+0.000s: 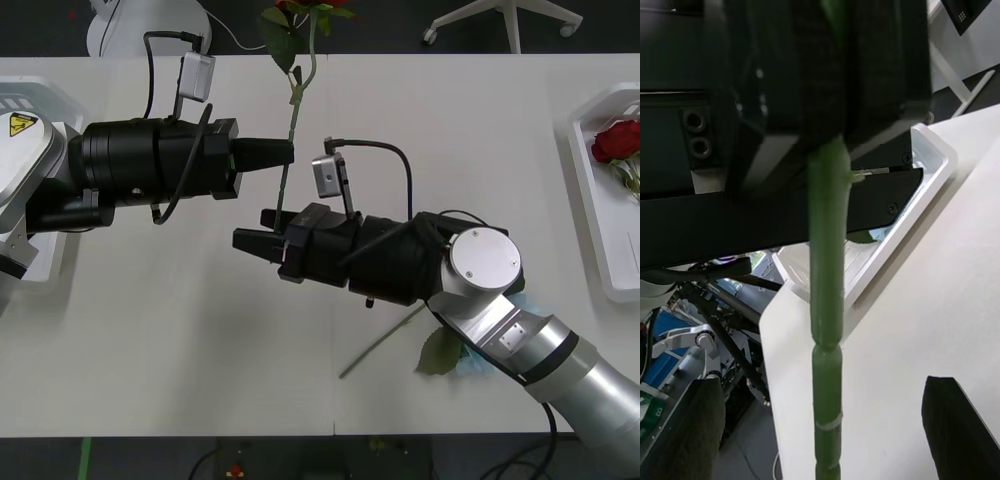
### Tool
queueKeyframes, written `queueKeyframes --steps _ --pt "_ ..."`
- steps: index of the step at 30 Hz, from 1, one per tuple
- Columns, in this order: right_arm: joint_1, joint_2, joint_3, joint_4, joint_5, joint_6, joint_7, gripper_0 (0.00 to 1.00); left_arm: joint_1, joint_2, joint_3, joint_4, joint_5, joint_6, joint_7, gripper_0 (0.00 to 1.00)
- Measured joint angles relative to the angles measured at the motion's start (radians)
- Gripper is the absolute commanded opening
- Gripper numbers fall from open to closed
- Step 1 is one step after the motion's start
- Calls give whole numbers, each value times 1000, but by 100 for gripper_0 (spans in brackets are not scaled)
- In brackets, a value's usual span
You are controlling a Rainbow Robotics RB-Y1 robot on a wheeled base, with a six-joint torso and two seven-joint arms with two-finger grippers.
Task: Put the red flowers into the right box and the blue flowers into the left box
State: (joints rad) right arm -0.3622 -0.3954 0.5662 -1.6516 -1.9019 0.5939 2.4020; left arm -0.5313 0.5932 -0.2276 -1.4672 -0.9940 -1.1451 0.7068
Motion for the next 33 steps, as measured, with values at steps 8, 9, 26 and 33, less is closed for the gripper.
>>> queueKeyframes --steps 8,9,26,33 --pt "-1 15 0 1 0 -9 -15 0 0 0 0 0 0 0 0 0" --pt "-1 16 0 1 0 -9 -24 0 0 0 0 0 0 0 0 0" --pt "-1 16 0 1 0 -9 -96 0 0 0 0 0 0 0 0 100" --pt "-1 16 0 1 0 -9 -98 0 0 0 0 0 0 0 0 100"
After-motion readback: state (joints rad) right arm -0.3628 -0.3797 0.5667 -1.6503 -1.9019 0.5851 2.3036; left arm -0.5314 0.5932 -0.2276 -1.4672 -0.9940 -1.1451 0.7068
